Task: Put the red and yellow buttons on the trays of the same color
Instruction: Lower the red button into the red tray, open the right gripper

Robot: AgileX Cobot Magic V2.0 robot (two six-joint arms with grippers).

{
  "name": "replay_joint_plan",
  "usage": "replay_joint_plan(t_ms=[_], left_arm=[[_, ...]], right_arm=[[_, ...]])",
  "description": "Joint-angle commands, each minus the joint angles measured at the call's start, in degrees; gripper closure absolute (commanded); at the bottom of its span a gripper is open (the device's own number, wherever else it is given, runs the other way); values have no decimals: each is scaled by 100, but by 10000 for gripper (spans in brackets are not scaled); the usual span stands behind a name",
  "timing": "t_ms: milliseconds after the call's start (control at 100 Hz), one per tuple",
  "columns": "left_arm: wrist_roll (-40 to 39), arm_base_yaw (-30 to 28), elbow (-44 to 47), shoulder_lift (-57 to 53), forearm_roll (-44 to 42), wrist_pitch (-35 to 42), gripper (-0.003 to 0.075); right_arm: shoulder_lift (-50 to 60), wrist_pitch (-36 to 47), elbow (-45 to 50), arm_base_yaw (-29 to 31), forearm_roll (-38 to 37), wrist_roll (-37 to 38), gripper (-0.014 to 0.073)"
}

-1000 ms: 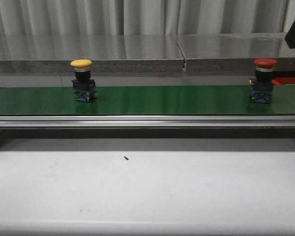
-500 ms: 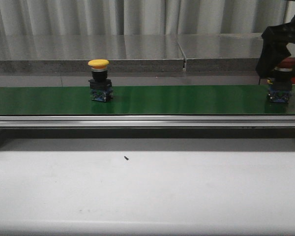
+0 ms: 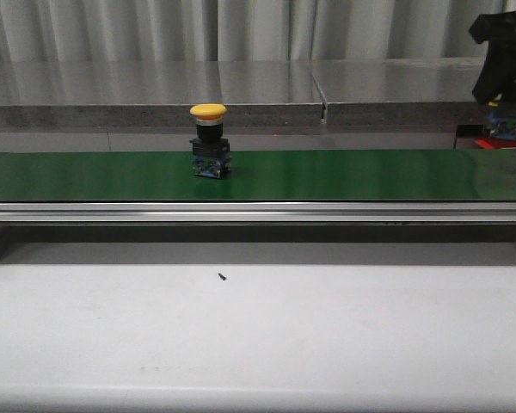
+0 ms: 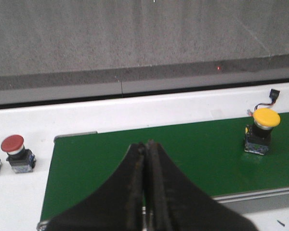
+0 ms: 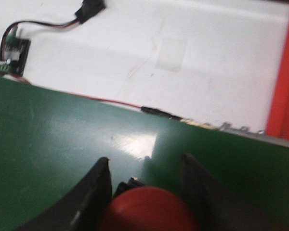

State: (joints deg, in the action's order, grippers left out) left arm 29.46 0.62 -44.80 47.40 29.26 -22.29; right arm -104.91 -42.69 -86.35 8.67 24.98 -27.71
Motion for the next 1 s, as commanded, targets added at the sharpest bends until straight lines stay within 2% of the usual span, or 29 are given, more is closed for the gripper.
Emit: replay_joint_plan(t_ms=[0,250,490,730,990], left_arm=[[7,29,-87,-453,69,345,739],[7,29,520,-1492,-34,513,739],[7,29,904,-1750,-34,599,739],[7,29,951,-1750,-34,599,739],[7,29,951,-1750,-34,599,739]], right_arm=[[118,96,-559,307,111,31,441],[-798,39,-1858,956,111,45,441],[-1741,490,-2998,1096,104,45,441],[-2302,1551,-3214,1096,89,40,441],[-2584,1735,-3214,1096,6,40,441]])
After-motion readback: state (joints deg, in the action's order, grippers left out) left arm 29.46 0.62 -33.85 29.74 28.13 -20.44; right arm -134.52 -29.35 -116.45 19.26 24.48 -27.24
